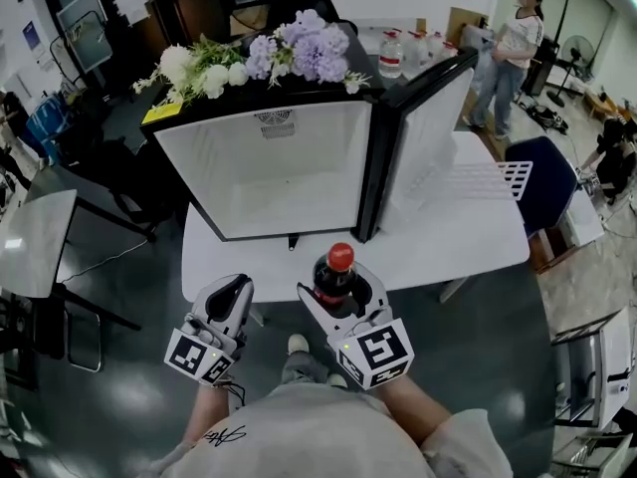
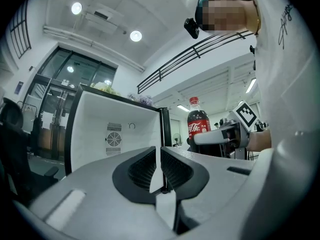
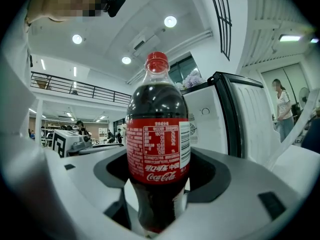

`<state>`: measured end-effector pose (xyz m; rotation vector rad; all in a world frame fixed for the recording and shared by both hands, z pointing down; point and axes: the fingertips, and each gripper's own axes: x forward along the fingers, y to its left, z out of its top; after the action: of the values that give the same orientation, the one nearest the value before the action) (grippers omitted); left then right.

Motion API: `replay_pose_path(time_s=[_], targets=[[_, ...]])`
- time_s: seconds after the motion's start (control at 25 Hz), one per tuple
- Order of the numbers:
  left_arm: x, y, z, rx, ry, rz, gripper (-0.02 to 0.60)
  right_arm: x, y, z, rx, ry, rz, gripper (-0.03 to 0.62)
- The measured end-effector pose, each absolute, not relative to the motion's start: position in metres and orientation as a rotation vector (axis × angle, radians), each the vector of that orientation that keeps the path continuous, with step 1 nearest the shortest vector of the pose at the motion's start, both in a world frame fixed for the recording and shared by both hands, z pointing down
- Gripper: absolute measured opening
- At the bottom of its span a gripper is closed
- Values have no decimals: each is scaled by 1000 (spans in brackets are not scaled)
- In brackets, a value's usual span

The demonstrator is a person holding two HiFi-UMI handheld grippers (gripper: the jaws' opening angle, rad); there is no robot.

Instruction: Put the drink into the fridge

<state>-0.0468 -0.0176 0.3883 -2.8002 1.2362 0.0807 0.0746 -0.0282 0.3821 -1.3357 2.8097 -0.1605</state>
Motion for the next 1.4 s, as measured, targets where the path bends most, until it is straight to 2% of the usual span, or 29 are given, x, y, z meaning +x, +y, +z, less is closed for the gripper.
replay_pose_path(time_s=[1.4], targets=[[-74, -150, 393, -2850, 1110, 62, 31, 19, -146, 397, -1354, 2809, -185, 307]])
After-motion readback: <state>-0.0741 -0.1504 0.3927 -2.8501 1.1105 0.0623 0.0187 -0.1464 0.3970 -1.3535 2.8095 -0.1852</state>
